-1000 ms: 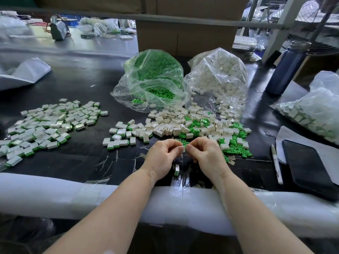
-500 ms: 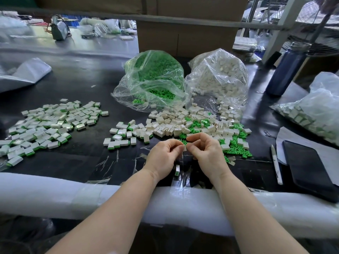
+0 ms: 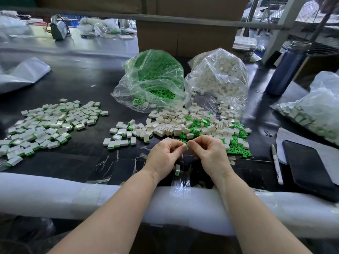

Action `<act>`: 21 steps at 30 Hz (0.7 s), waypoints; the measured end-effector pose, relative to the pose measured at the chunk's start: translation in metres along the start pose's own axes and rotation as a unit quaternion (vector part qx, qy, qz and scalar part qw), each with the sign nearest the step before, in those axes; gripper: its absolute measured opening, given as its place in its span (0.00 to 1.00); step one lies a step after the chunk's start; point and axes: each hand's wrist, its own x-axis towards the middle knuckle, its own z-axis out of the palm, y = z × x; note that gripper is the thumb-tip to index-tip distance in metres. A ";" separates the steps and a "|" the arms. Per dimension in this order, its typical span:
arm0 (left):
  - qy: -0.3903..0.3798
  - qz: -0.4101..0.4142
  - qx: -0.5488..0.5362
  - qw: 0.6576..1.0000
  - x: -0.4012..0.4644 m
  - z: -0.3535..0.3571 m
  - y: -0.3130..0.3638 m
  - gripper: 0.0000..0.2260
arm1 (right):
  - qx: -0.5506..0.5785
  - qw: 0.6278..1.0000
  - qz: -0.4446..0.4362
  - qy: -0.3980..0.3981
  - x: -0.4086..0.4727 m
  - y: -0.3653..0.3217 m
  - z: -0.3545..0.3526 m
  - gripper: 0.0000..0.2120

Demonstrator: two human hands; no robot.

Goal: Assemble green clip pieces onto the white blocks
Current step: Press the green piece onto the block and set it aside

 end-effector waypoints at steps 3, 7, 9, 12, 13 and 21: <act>0.005 -0.010 -0.036 0.999 0.000 -0.002 0.001 0.06 | -0.006 1.000 -0.009 -0.007 -0.001 -0.002 0.000 0.07; -0.007 -0.021 -0.060 0.998 0.000 -0.004 0.002 0.03 | -0.013 1.000 -0.014 -0.023 -0.003 -0.003 -0.001 0.08; -0.017 -0.025 -0.050 0.998 0.000 -0.004 0.002 0.03 | -0.027 0.999 -0.009 -0.026 -0.002 -0.002 0.000 0.08; -0.024 -0.030 -0.023 0.999 0.000 -0.003 0.001 0.05 | -0.054 0.998 -0.002 -0.032 -0.003 -0.001 0.000 0.07; -0.025 -0.030 -0.014 0.999 0.000 -0.004 0.000 0.05 | -0.059 0.998 -0.002 -0.034 -0.003 -0.001 0.000 0.07; -0.033 -0.015 0.058 0.998 -0.001 -0.003 -0.004 0.05 | -0.086 0.994 0.019 -0.066 -0.003 0.000 -0.003 0.11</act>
